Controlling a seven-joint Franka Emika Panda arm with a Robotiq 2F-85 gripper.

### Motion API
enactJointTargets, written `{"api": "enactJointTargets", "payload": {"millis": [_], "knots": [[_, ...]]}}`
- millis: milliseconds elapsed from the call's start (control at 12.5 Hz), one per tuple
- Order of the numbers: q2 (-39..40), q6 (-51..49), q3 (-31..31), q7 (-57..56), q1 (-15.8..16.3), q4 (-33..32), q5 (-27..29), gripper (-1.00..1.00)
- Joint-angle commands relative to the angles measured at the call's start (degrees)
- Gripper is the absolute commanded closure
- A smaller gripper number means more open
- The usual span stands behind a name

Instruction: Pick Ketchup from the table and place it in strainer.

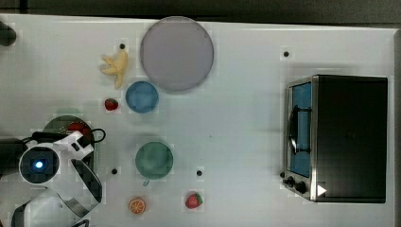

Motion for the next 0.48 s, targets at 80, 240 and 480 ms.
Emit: {"api": "enactJointTargets", "payload": {"millis": [80,240,480], "knots": [[-6.72,-2.48,-0.14,6.12,-1.03,2.85,-0.28,-1.0],[-12.55,-10.81,-0.22,7.29,-2.96,4.98,-0.08,-1.0],[-20.84,-27.07,-1.51,6.88,-6.79,9.45,0.33,-1.0]]}}
